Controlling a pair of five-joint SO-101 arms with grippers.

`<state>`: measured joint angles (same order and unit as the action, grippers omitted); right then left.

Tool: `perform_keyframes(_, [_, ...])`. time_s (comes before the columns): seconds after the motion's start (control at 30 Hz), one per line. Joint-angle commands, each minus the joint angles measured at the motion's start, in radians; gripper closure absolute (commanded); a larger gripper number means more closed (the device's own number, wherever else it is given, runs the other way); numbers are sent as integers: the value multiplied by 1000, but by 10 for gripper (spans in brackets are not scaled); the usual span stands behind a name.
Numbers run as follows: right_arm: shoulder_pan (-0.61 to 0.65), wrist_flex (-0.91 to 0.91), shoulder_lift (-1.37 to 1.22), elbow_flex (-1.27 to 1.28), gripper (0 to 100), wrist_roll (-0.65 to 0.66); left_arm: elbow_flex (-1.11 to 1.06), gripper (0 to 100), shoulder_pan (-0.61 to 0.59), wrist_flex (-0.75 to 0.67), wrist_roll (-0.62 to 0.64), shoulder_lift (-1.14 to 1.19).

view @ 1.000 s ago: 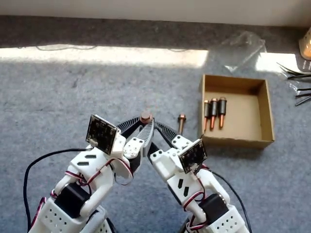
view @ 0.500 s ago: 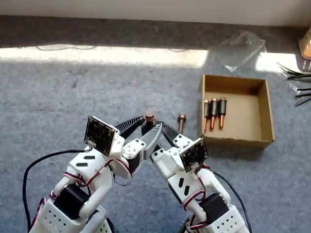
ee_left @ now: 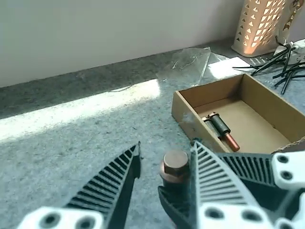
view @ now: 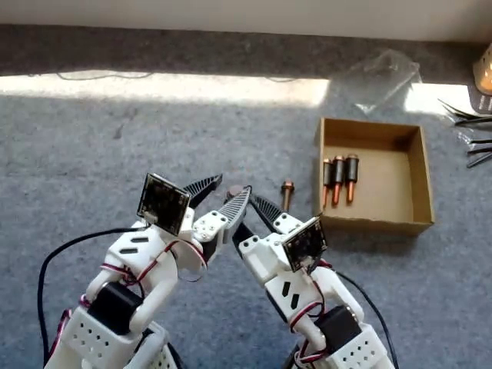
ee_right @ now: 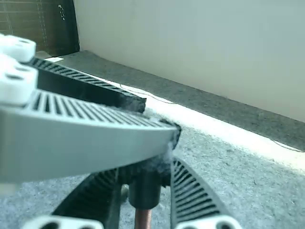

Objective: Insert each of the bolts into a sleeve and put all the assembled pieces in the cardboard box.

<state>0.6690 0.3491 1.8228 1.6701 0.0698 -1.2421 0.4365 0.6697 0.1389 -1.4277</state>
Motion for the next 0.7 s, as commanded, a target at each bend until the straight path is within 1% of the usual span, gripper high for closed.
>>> perform_keyframes(0.0, [2,-22,13,114,993,8,84,835,-13,-9,-8,94])
perform_keyframes(0.2, [2,-22,13,114,993,11,196,835,-22,-5,-8,94])
perform_keyframes(0.37, [2,4,13,114,993,14,329,839,-36,91,-11,94])
perform_keyframes(0.53, [-25,1,13,113,993,14,423,840,-183,227,-11,94])
perform_keyframes(0.63, [-53,1,13,113,993,14,421,844,-277,250,-11,94])
perform_keyframes(0.67, [-59,1,13,113,993,14,412,861,-300,252,-11,94])
